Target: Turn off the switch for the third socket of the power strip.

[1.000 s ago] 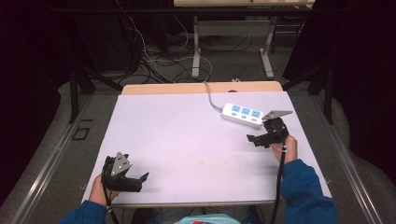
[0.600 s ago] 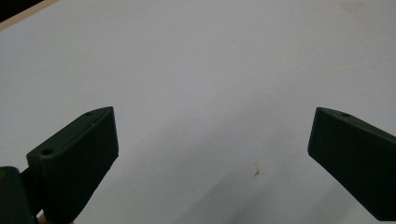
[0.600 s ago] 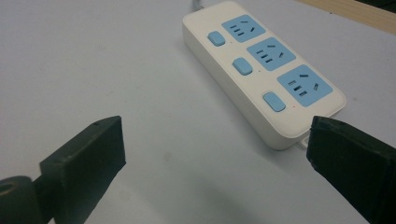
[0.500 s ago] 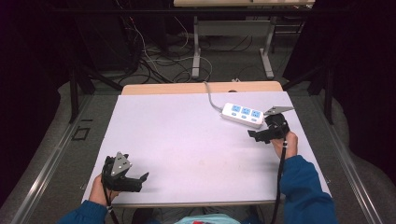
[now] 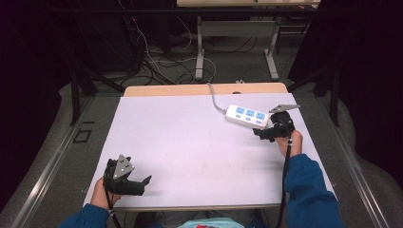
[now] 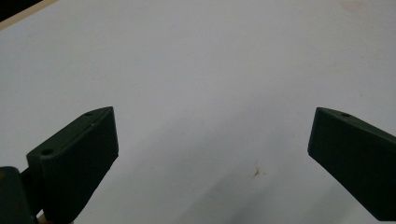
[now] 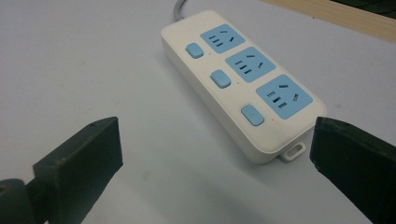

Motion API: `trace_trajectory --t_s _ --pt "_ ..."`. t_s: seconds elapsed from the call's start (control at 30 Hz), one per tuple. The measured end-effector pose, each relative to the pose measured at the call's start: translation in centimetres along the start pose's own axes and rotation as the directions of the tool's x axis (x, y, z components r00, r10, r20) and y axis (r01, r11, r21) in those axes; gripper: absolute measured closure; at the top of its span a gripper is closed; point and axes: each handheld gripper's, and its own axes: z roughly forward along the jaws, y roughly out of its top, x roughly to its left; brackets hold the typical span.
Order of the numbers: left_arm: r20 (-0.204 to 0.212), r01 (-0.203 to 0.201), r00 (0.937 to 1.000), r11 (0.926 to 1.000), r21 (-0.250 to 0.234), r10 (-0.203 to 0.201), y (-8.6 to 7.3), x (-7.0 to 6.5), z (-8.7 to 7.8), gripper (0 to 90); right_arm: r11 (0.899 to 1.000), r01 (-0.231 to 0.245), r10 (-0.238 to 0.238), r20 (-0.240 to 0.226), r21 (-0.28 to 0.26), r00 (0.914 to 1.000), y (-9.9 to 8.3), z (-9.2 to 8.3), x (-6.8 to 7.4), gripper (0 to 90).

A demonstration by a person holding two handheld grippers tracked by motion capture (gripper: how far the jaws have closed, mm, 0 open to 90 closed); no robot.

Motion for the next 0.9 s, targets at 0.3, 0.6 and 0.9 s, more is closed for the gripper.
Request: trace_trajectory --t_s 0.3,0.6,0.9 --pt "0.0 0.0 1.0 1.0 0.0 0.0 0.0 0.0 0.0 1.7 1.0 -0.026 0.026 0.013 -0.013 0.9996 0.3 0.5 -0.6 0.0" --pt "-0.001 -0.001 1.0 1.0 0.0 0.001 0.0 0.0 0.0 1.7 0.997 -0.065 0.065 0.017 -0.032 0.9977 0.7 1.0 -1.2 0.0" --pt "0.004 -0.003 1.0 1.0 0.007 0.003 0.0 0.0 0.0 1.7 0.994 -0.098 0.099 0.018 -0.042 0.995 0.8 1.7 -1.8 17.1"
